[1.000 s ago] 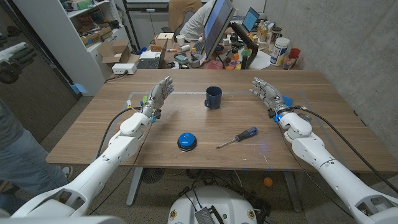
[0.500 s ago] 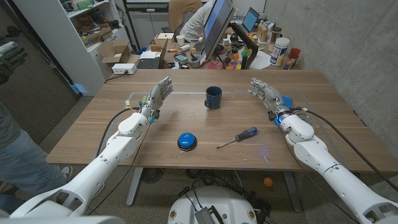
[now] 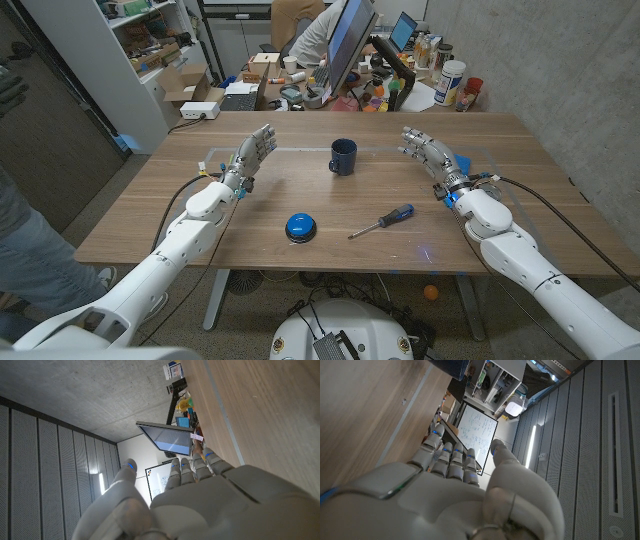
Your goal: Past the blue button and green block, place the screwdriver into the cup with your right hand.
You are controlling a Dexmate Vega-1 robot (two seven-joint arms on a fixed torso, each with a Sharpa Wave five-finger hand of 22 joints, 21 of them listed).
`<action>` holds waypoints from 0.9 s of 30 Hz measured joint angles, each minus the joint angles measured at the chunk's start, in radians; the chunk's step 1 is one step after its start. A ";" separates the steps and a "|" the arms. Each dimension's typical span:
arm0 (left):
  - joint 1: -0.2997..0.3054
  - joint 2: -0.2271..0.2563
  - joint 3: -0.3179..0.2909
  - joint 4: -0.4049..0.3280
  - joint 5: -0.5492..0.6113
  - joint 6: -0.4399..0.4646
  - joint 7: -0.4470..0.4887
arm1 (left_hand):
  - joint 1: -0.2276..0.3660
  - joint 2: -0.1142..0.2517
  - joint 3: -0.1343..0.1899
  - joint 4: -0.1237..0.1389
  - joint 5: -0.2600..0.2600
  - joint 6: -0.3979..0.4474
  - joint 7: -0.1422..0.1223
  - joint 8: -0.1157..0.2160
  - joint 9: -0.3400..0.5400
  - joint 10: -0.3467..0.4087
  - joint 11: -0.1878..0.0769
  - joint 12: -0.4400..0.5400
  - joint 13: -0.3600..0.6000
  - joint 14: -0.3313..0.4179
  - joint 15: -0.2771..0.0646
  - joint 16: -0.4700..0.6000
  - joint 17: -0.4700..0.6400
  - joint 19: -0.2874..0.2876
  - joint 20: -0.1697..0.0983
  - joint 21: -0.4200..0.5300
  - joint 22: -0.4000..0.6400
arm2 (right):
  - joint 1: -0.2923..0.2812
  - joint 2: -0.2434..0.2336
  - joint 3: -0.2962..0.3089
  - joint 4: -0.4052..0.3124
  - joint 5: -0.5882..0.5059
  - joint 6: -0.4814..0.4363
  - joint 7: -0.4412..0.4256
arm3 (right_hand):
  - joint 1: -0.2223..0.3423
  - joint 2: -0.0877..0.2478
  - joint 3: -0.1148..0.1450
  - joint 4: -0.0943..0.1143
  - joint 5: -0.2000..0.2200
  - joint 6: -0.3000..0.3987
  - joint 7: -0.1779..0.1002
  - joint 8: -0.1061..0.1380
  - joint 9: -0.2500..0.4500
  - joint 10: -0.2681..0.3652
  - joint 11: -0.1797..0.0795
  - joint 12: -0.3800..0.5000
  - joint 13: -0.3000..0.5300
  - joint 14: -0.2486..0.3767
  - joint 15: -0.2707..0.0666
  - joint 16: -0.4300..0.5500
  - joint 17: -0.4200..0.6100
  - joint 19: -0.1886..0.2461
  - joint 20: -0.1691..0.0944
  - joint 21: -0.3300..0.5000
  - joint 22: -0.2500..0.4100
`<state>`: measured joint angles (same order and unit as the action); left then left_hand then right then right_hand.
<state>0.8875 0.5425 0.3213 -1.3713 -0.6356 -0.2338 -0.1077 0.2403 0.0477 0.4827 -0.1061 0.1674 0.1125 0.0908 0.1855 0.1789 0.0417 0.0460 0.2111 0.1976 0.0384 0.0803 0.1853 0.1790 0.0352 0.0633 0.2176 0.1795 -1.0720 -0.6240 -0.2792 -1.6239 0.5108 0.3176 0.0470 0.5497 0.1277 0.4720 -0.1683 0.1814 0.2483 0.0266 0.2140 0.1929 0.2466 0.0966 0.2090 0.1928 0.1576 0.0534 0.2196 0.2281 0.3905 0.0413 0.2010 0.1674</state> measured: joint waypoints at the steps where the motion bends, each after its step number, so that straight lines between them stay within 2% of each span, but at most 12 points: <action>1: 0.001 0.002 0.000 -0.001 -0.001 0.000 -0.001 | 0.000 0.000 0.000 0.000 0.000 0.000 0.000 0.000 0.000 0.000 0.000 0.000 0.000 0.000 0.000 0.000 0.000 0.000 0.000 0.000 0.000 | -0.001 -0.002 0.000 -0.002 -0.002 0.000 -0.001 | 0.000 0.000 0.000 0.000 0.000 0.000 0.000 0.000 0.000 0.001 -0.001 0.000 0.000 0.000 0.000 0.000 -0.001 0.000 0.000 0.000 0.000; 12: 0.003 0.011 -0.004 -0.009 -0.009 0.006 -0.015 | 0.001 0.009 0.000 0.000 0.000 0.004 0.004 0.000 0.000 0.000 0.000 0.000 0.000 0.000 0.000 0.000 0.000 0.000 0.000 -0.007 0.000 | -0.028 -0.034 0.003 -0.035 -0.026 0.007 -0.005 | 0.016 -0.005 0.000 0.000 0.000 0.022 -0.022 0.006 0.005 0.020 -0.020 0.004 0.004 0.013 -0.013 0.000 -0.005 0.000 0.000 0.000 0.003; 19: 0.009 0.020 -0.007 -0.023 -0.009 0.015 -0.014 | 0.001 0.009 -0.003 -0.003 0.000 0.008 0.000 0.000 0.000 0.000 0.000 0.000 0.000 0.000 0.000 0.000 0.000 0.000 0.000 -0.007 0.000 | -0.052 -0.071 0.010 -0.061 -0.068 0.023 -0.004 | 0.028 -0.017 0.002 -0.002 0.000 0.034 -0.034 0.008 0.005 0.020 -0.020 0.008 0.005 0.018 -0.018 0.000 -0.010 0.000 0.000 0.000 0.003; 23: 0.015 0.026 -0.008 -0.033 -0.010 0.022 -0.012 | 0.001 0.009 -0.003 -0.003 0.000 0.009 -0.002 0.000 0.000 0.000 0.000 0.000 0.000 0.000 0.000 0.000 0.000 0.002 0.002 -0.007 0.000 | -0.068 -0.092 0.017 -0.077 -0.083 0.028 -0.005 | 0.038 -0.016 0.004 -0.004 0.000 0.046 -0.038 0.012 0.005 0.034 -0.034 0.008 0.005 0.031 -0.020 0.000 -0.014 0.005 0.005 0.000 0.003; 27: 0.025 0.036 -0.010 -0.049 -0.011 0.026 -0.011 | 0.001 0.009 -0.003 -0.003 0.000 0.009 -0.002 0.000 0.000 0.000 0.000 0.000 0.000 0.000 0.000 0.000 0.000 0.002 0.009 -0.007 0.000 | -0.080 -0.115 0.021 -0.092 -0.113 0.038 -0.005 | 0.038 -0.017 0.008 -0.008 0.000 0.052 -0.044 0.012 0.005 0.045 -0.034 0.008 0.005 0.036 -0.025 0.000 -0.014 0.005 0.005 0.000 0.003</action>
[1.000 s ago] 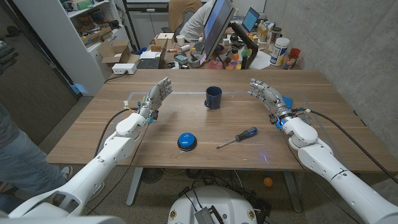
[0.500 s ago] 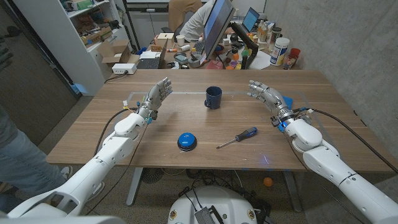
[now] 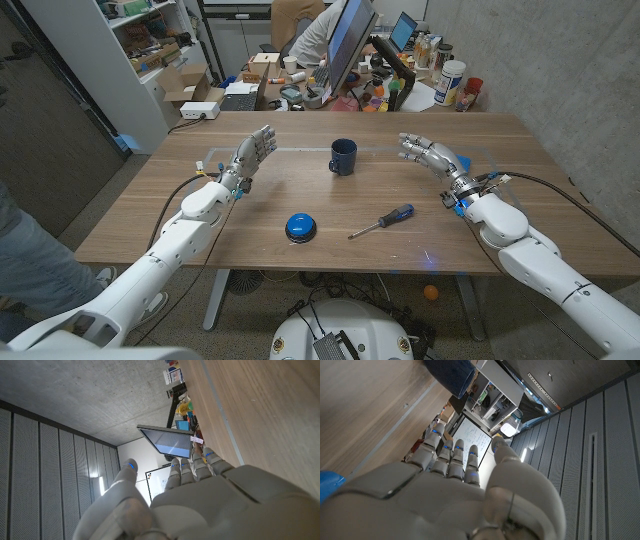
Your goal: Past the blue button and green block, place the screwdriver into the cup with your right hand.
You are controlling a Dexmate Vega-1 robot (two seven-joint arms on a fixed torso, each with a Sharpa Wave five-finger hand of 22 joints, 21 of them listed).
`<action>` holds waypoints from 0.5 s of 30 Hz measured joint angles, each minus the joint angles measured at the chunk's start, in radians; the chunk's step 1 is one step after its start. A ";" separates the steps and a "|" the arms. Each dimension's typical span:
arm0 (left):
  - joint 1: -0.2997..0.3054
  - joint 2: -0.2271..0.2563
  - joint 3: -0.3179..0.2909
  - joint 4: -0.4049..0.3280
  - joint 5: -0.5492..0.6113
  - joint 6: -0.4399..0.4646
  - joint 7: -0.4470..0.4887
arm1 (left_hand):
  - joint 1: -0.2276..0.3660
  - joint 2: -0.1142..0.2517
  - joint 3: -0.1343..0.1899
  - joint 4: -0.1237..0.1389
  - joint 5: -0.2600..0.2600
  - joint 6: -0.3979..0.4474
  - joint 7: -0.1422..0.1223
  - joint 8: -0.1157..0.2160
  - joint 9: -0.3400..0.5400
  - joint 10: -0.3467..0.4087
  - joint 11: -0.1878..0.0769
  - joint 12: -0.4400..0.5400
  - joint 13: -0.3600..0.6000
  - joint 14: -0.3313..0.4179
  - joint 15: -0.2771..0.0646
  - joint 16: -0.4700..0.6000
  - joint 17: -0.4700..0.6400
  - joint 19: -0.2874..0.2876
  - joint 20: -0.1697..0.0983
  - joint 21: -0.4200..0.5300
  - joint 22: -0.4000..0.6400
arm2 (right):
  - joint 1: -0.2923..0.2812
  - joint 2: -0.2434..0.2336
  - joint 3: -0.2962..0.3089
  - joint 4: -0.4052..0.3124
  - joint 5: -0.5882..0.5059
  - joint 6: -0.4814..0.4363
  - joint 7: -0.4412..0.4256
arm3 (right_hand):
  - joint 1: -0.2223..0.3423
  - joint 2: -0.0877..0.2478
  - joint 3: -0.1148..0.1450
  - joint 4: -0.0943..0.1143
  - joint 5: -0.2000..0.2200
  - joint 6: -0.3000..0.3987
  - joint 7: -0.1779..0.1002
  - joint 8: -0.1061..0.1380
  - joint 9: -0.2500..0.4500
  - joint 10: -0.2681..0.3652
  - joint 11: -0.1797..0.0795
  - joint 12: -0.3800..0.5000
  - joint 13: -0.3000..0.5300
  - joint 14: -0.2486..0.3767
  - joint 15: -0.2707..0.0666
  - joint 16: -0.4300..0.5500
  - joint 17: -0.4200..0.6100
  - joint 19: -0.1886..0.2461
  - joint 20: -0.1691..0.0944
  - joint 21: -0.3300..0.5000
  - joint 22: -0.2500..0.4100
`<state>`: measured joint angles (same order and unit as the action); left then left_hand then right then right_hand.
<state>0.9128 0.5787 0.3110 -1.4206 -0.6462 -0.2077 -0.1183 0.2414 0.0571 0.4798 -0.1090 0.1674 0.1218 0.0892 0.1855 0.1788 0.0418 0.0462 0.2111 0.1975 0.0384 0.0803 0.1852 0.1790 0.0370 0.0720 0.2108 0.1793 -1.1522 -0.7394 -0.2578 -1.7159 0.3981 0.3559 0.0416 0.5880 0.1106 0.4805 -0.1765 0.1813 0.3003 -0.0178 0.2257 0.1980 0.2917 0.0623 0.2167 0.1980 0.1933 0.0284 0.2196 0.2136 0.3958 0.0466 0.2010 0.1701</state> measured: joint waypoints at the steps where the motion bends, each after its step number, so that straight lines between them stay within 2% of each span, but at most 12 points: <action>1: 0.002 0.002 -0.001 -0.004 0.000 0.002 0.001 | 0.000 0.000 0.000 0.000 0.000 0.000 0.000 0.000 0.000 0.000 0.000 0.000 0.000 0.000 0.000 0.000 0.000 0.000 0.000 0.000 0.000 | -0.003 -0.006 0.001 -0.004 -0.007 0.002 0.000 | 0.005 -0.005 0.000 0.000 0.000 0.004 -0.004 0.000 0.000 0.002 -0.001 0.000 0.000 0.001 -0.001 0.000 0.000 0.000 0.000 0.000 0.000; 11: 0.018 0.020 -0.007 -0.031 -0.001 0.013 0.005 | 0.000 0.000 0.000 0.000 0.000 0.000 0.000 0.000 0.000 0.000 0.000 0.000 0.000 0.000 0.000 0.000 0.000 0.000 0.000 0.000 0.000 | -0.030 -0.065 0.011 -0.046 -0.060 0.011 0.014 | 0.016 -0.005 0.006 -0.002 0.000 0.013 -0.013 0.000 0.000 0.007 -0.007 0.000 0.000 0.011 -0.011 0.000 -0.005 0.000 0.000 0.000 0.000; 15: 0.023 0.026 -0.010 -0.041 -0.001 0.015 0.006 | 0.000 0.000 0.000 0.000 0.000 0.001 0.001 0.000 0.000 0.000 0.000 0.000 0.000 0.000 0.000 0.000 0.000 0.000 0.000 0.000 0.000 | -0.044 -0.091 0.019 -0.067 -0.091 0.015 0.016 | 0.024 -0.013 0.008 0.000 0.000 0.019 -0.028 0.000 0.000 0.007 -0.007 0.000 0.000 0.011 -0.011 0.000 -0.007 0.000 0.000 0.000 -0.001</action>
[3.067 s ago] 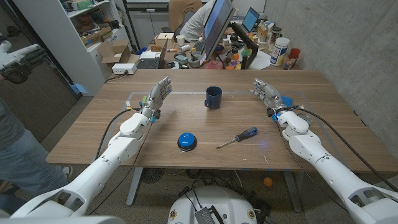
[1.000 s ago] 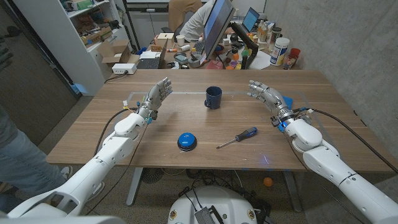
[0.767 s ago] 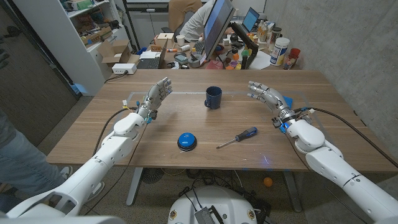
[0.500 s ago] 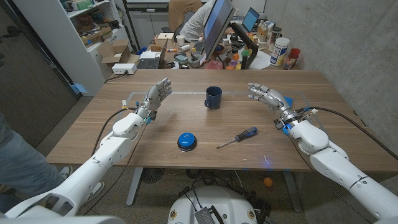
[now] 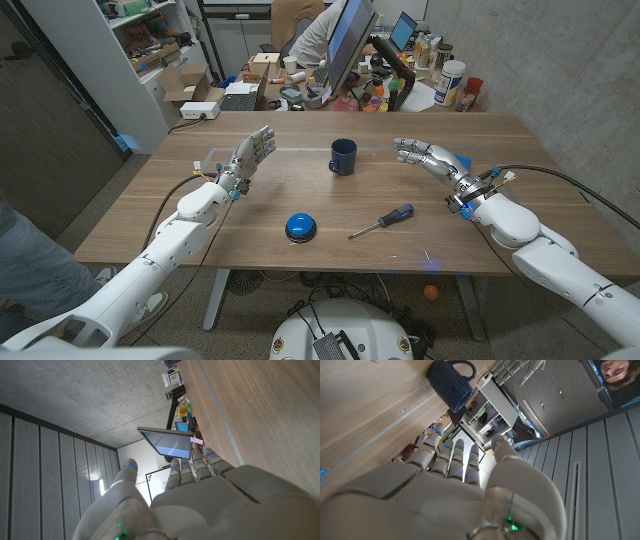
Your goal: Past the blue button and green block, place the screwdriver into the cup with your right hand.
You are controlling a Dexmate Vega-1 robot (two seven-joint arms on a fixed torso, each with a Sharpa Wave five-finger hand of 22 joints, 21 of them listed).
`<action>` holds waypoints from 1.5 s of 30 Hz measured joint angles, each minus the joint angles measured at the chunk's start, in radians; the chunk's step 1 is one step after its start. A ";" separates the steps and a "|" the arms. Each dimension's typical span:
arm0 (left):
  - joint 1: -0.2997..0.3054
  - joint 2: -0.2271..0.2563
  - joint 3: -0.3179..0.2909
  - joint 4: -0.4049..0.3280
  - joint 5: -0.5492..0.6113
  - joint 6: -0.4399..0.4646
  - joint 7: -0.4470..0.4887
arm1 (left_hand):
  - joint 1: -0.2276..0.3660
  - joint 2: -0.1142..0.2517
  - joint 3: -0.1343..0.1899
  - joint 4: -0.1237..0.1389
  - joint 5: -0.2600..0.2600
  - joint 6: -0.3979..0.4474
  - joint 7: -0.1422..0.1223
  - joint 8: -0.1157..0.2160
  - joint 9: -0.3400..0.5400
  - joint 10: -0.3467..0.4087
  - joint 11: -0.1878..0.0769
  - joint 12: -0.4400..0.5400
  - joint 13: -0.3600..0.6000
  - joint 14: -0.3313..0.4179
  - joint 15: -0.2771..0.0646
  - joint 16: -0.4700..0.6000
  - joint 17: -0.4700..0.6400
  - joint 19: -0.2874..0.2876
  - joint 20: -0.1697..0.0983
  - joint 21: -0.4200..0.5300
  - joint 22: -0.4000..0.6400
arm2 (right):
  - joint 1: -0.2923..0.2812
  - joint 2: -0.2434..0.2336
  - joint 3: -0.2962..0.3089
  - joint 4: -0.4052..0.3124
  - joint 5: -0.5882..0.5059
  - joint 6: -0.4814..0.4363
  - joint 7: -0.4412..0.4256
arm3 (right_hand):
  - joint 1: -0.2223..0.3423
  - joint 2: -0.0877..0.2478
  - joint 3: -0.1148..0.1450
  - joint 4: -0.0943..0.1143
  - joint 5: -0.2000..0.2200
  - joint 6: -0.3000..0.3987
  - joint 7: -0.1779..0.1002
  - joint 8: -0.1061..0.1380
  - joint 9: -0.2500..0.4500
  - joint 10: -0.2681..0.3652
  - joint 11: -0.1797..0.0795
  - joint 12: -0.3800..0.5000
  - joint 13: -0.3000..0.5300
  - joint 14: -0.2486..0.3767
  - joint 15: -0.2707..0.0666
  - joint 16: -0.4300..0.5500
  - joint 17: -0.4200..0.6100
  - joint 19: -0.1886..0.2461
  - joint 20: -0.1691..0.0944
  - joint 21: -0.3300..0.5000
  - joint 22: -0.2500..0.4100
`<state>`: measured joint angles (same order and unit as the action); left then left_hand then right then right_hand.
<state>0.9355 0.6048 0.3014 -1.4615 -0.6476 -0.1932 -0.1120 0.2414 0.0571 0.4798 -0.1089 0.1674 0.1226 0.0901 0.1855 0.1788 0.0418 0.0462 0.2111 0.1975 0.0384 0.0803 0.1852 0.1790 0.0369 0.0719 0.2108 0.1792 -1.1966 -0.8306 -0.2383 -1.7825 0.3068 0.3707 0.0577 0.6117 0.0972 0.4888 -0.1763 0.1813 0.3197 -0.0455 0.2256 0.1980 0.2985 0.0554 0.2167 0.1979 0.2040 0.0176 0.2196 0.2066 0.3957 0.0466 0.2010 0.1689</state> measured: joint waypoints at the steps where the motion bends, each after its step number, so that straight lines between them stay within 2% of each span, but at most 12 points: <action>1: 0.000 0.000 0.000 0.000 0.000 0.000 0.000 | 0.000 0.000 0.000 0.000 0.000 0.003 0.003 0.000 0.000 0.000 0.000 0.000 0.000 0.000 0.000 0.000 0.000 0.000 0.000 0.000 0.000 | -0.002 -0.005 0.002 -0.004 -0.011 0.003 0.000 | 0.000 0.000 0.002 -0.002 0.000 0.002 -0.005 0.000 0.000 0.000 0.000 0.000 0.000 0.000 0.000 0.000 -0.002 0.000 0.000 0.000 -0.001; 14: -0.003 0.012 0.003 -0.007 0.008 0.009 -0.002 | -0.004 0.004 0.000 0.000 0.000 0.004 0.005 0.000 0.000 0.000 0.000 0.000 0.000 0.005 0.005 0.000 0.000 0.005 0.005 0.000 0.000 | -0.026 -0.052 0.022 -0.044 -0.090 0.033 -0.005 | 0.023 -0.023 0.006 -0.006 0.000 0.016 -0.019 0.004 0.000 -0.004 -0.004 0.000 0.000 -0.004 -0.004 -0.007 -0.007 0.000 0.000 -0.006 -0.001; 26: -0.013 0.024 0.014 -0.014 0.033 0.036 0.006 | -0.004 0.004 0.000 0.000 0.000 0.010 0.010 0.000 0.000 0.006 0.006 0.004 0.000 0.005 0.005 0.000 0.000 0.002 0.009 0.000 0.000 | -0.044 -0.101 0.037 -0.095 -0.170 0.032 -0.014 | 0.032 -0.032 0.011 -0.003 0.000 0.033 -0.013 0.008 0.000 -0.004 -0.004 0.000 0.000 -0.001 -0.007 -0.013 -0.007 0.000 0.000 -0.006 0.000; 27: -0.016 0.025 0.019 -0.015 0.033 0.038 0.006 | -0.004 0.004 0.000 0.000 0.000 0.012 0.008 0.000 0.000 0.006 0.006 0.004 0.000 0.005 0.005 0.000 0.000 0.002 0.009 0.000 0.000 | -0.049 -0.111 0.042 -0.108 -0.211 0.020 -0.017 | 0.032 -0.032 0.011 -0.003 0.000 0.033 -0.013 0.008 0.000 -0.004 -0.004 0.000 0.000 -0.001 -0.007 -0.013 -0.007 0.000 0.000 -0.006 0.000; 31: -0.019 0.027 0.022 -0.016 0.036 0.041 0.005 | 0.000 0.008 0.000 0.000 0.000 0.012 0.008 0.000 0.000 0.006 0.006 0.004 0.000 0.010 0.010 0.004 0.000 0.006 0.038 0.000 0.000 | -0.058 -0.128 0.050 -0.124 -0.233 0.011 -0.019 | 0.034 -0.034 0.011 -0.003 0.000 0.032 -0.013 0.008 0.000 -0.004 -0.004 -0.008 0.000 -0.006 -0.002 -0.013 -0.007 0.000 0.000 -0.006 0.001; 34: -0.019 0.027 0.022 -0.016 0.038 0.046 0.004 | 0.000 0.008 0.000 0.000 0.000 0.012 0.008 0.000 0.000 0.006 0.006 0.004 0.000 0.010 0.010 0.004 0.000 0.007 0.039 0.000 0.000 | -0.064 -0.142 0.057 -0.138 -0.233 0.011 -0.019 | 0.037 -0.037 0.011 -0.003 0.000 0.032 -0.013 0.008 0.000 -0.009 -0.009 -0.008 0.000 -0.010 -0.005 -0.013 -0.007 -0.004 0.004 -0.006 0.001; 35: -0.021 0.031 0.027 -0.018 0.040 0.047 0.002 | 0.000 0.008 0.000 0.000 0.000 0.012 0.008 0.000 0.000 0.009 0.003 0.004 0.000 0.010 0.010 0.004 0.000 0.005 0.042 0.000 0.000 | -0.068 -0.151 0.062 -0.146 -0.275 -0.008 -0.021 | 0.037 -0.037 0.011 -0.003 0.000 0.032 -0.013 0.008 0.000 -0.009 -0.009 -0.008 0.000 -0.012 -0.007 -0.013 -0.007 -0.004 0.004 -0.006 0.001; 39: -0.022 0.035 0.027 -0.021 0.041 0.051 0.000 | -0.004 0.012 0.000 0.000 0.000 0.017 0.002 0.000 0.000 0.011 0.000 0.004 0.000 0.010 0.010 0.004 0.000 0.002 0.053 -0.004 0.000 | -0.079 -0.173 0.075 -0.168 -0.305 -0.018 -0.025 | 0.040 -0.040 0.015 0.001 0.000 0.032 -0.013 0.008 0.000 -0.009 -0.009 -0.008 0.000 -0.017 -0.013 -0.016 -0.007 -0.011 0.011 -0.014 0.001; 42: -0.022 0.039 0.028 -0.027 0.044 0.052 0.000 | -0.004 0.012 0.000 0.000 0.000 0.017 0.002 0.000 0.000 0.011 0.000 0.004 0.000 0.015 0.015 0.004 0.000 0.001 0.054 -0.004 0.000 | -0.085 -0.186 0.081 -0.185 -0.376 -0.036 -0.044 | 0.041 -0.041 0.015 0.001 0.000 0.040 -0.021 0.008 0.005 -0.012 -0.012 -0.008 0.000 -0.028 -0.016 -0.020 -0.007 -0.019 0.018 -0.014 0.001; 45: -0.021 0.043 0.028 -0.030 0.046 0.052 0.000 | -0.004 0.012 0.000 0.000 0.000 0.017 0.002 0.000 0.000 0.011 0.000 0.004 0.000 0.015 0.015 0.004 0.000 0.004 0.057 -0.004 0.000 | -0.088 -0.196 0.084 -0.197 -0.407 -0.044 -0.050 | 0.047 -0.047 0.015 0.001 0.004 0.040 -0.021 0.008 0.005 -0.013 -0.013 -0.008 0.000 -0.034 -0.015 -0.024 -0.007 -0.030 0.007 -0.013 0.001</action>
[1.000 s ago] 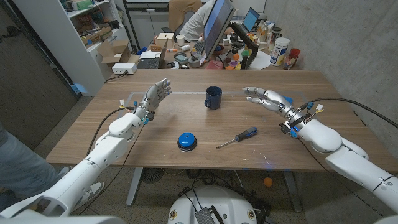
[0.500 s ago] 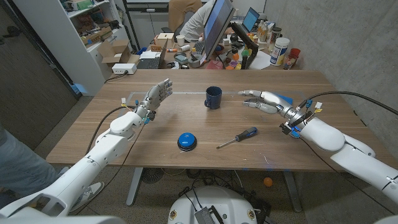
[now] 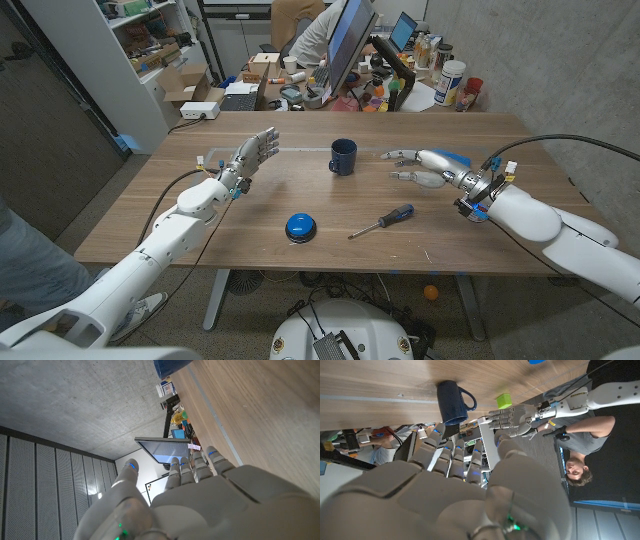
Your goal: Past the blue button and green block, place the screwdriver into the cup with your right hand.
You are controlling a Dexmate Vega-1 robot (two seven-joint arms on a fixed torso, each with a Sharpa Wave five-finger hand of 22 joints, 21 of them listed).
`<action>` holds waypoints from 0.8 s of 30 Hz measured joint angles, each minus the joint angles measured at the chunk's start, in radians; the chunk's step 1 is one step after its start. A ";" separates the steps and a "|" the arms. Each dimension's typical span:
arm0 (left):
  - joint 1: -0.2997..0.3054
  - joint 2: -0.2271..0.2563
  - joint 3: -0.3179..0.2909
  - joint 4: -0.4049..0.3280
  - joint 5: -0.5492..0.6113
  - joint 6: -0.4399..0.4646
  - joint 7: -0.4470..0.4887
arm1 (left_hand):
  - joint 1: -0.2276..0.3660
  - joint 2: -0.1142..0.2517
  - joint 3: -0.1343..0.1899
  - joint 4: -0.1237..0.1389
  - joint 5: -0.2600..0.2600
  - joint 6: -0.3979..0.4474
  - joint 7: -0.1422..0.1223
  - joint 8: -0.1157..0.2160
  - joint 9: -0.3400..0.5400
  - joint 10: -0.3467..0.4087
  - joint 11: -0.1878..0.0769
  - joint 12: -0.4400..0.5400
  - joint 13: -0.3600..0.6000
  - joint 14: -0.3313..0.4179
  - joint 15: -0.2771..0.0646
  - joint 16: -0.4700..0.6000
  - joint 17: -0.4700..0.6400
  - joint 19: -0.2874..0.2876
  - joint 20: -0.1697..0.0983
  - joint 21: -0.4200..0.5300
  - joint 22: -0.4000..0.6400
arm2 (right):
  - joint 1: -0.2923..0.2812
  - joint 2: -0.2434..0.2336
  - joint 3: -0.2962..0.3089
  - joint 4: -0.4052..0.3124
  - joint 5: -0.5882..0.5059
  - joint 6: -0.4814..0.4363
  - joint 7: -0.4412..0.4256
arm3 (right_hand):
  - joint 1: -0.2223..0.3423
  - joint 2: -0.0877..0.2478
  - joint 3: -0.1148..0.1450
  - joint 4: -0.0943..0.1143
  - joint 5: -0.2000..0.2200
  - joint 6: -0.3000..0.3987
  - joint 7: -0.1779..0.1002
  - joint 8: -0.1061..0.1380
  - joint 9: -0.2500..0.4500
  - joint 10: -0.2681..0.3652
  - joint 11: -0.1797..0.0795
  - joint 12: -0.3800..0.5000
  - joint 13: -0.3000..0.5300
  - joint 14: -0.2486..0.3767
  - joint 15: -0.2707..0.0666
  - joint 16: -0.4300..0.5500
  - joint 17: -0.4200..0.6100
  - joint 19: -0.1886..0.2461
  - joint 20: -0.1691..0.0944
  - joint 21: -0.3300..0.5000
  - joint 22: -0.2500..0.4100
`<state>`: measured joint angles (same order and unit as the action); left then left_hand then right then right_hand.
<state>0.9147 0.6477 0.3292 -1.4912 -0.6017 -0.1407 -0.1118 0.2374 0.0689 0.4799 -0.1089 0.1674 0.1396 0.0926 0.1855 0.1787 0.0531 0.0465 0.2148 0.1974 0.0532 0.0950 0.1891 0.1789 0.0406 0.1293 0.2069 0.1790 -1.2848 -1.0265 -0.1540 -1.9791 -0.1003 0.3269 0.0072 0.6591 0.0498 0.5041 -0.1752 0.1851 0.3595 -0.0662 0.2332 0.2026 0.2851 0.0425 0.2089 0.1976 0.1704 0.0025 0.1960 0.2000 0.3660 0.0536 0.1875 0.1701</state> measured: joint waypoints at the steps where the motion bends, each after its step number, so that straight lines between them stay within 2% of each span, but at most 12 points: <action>1: 0.000 0.000 0.000 0.000 0.001 0.000 0.000 | 0.000 0.000 0.000 0.000 0.000 0.000 0.000 0.000 0.000 0.000 0.000 0.000 0.000 0.000 0.000 0.000 0.000 0.000 0.000 0.000 0.000 | 0.000 -0.003 0.000 -0.004 0.000 0.000 0.000 | 0.000 0.000 0.002 0.002 0.000 0.000 0.000 0.000 0.000 0.000 0.000 0.000 0.000 -0.001 -0.001 0.000 0.000 -0.007 0.003 -0.005 0.000; 2: 0.002 0.002 0.000 -0.003 0.002 0.001 0.000 | 0.000 0.000 0.000 0.000 0.000 0.000 0.000 0.000 0.000 0.000 0.000 0.000 0.000 0.000 0.000 0.000 0.000 0.000 0.000 0.000 0.000 | -0.001 -0.007 0.000 -0.010 -0.048 -0.015 -0.010 | 0.000 0.000 0.003 0.003 0.000 0.000 0.000 0.000 0.000 0.000 0.000 0.000 0.000 -0.007 0.001 0.000 0.000 -0.016 0.006 -0.007 0.000; 5: 0.003 0.006 0.000 -0.005 0.003 0.001 0.001 | 0.000 0.000 0.000 0.000 0.000 0.000 0.000 0.000 0.000 0.000 0.000 0.000 0.000 0.000 0.000 0.000 0.000 -0.004 0.004 0.000 0.000 | 0.000 -0.012 0.000 -0.017 -0.082 -0.025 -0.015 | 0.005 -0.005 0.008 0.001 0.000 0.000 0.000 -0.002 0.000 -0.005 -0.005 0.000 0.000 -0.017 0.000 -0.004 0.001 -0.045 0.006 -0.014 0.000; 12: 0.004 0.008 0.000 -0.006 0.003 0.003 0.001 | 0.000 0.000 0.000 0.000 0.000 0.000 0.000 0.000 0.000 0.000 0.000 0.000 0.000 0.003 0.003 0.000 0.005 -0.008 0.018 0.000 0.000 | 0.009 -0.024 -0.015 -0.031 -0.155 -0.047 -0.023 | 0.012 -0.012 0.019 0.011 0.001 0.005 -0.006 -0.008 0.000 -0.010 -0.010 0.000 0.005 -0.033 0.003 -0.004 0.003 -0.173 0.020 -0.021 0.000; 17: 0.002 0.008 0.000 -0.001 0.003 0.005 0.000 | 0.000 0.000 0.000 0.000 0.000 0.000 0.000 0.000 0.001 0.004 -0.004 0.000 0.000 0.008 0.008 0.000 0.005 -0.013 0.023 -0.004 0.000 | 0.017 -0.033 -0.029 -0.038 -0.194 -0.065 -0.018 | 0.005 -0.019 0.023 0.015 0.004 0.007 -0.015 -0.012 0.000 -0.011 -0.010 0.000 0.005 -0.045 0.006 -0.004 0.003 -0.215 0.043 -0.021 0.000; 21: -0.001 0.007 0.000 0.004 0.002 0.005 -0.002 | 0.000 0.000 0.000 0.000 0.000 0.004 -0.004 0.000 0.001 0.005 -0.005 0.000 0.000 0.008 0.008 0.000 0.005 -0.017 0.027 -0.004 0.000 | 0.021 -0.039 -0.038 -0.042 -0.215 -0.077 -0.006 | 0.000 -0.024 0.023 0.015 0.004 0.007 -0.026 -0.012 0.005 -0.012 -0.020 0.000 0.005 -0.077 0.037 -0.004 0.003 -0.255 0.081 -0.021 0.000; 24: -0.002 0.006 0.000 0.007 0.001 0.005 -0.003 | 0.000 0.000 0.000 0.000 0.000 0.005 -0.005 0.000 0.001 0.005 -0.005 0.000 0.000 0.008 0.008 0.000 0.005 -0.018 0.028 -0.004 0.000 | 0.024 -0.046 -0.047 -0.047 -0.232 -0.087 0.002 | -0.004 -0.028 0.025 0.017 0.005 0.009 -0.027 -0.014 0.005 -0.016 -0.023 -0.002 0.005 -0.088 0.074 -0.004 0.001 -0.273 0.099 -0.021 0.000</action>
<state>0.9124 0.6541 0.3291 -1.4841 -0.6003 -0.1358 -0.1149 0.2373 0.0689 0.4799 -0.1088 0.1674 0.1448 0.0872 0.1855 0.1794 0.0585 0.0411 0.2148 0.1974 0.0613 0.1031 0.1891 0.1840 0.0225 0.1575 0.2030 0.1789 -1.2610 -1.0723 -0.2007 -2.0259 -0.3322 0.2399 0.0093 0.6548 0.0220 0.5292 -0.1579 0.1897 0.3680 -0.0933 0.2197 0.2073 0.2696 0.0192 0.2067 0.2026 0.0819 0.0763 0.1923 0.2015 0.0929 0.1522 0.1662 0.1699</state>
